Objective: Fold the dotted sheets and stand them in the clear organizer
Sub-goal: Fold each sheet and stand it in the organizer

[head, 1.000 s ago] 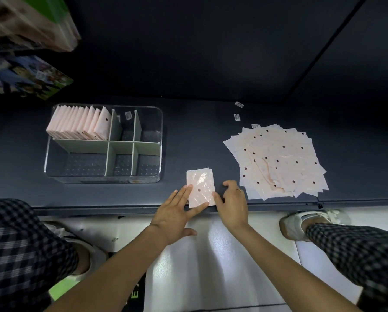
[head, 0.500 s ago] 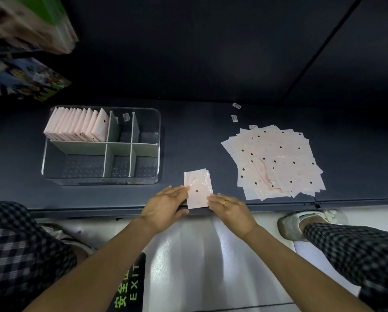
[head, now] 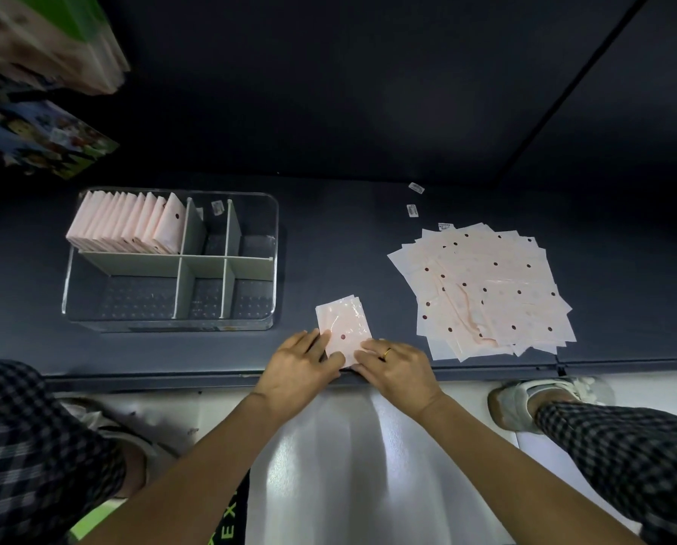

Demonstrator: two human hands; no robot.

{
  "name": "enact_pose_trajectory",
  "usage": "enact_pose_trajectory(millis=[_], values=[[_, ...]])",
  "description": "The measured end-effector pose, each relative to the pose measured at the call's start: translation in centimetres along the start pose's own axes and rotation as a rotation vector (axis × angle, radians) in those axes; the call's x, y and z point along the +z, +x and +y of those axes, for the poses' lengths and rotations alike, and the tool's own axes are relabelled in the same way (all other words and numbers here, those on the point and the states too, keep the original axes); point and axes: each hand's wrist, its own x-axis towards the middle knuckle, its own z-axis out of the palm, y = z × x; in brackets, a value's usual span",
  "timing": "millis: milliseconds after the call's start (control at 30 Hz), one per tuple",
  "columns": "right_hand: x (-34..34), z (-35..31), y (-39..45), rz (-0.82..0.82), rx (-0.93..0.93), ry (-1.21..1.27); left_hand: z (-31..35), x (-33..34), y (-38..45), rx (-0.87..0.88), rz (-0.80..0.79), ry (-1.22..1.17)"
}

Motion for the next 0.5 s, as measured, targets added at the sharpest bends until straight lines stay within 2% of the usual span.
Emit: enact_pose_trajectory(millis=[133,267,400,433,500], values=[[0.0,-0.3,0.0,0.007,0.020,-0.008,0.1,0.4,-0.2,-0.005,0.004,0.037],[0.0,-0.4,0.2,-0.047,0.049,-0.004,0.3,0.1,0.2,-0.020,0.063,-0.029],[-1.4,-0.3,1.7,-0.062,0.111,0.032,0.0,-1.4,0.5,-0.125,0.138,-0.140],[-1.9,-0.2,2.3,-0.049,0.134,0.067,-0.2,-1.9,0.6,-0.157,0.131,-0.203],[-3.5,0.1,3.6,-0.034,0.180,0.151,-0.8,-3.3,0.9,-0.284,-0.003,-0.371]])
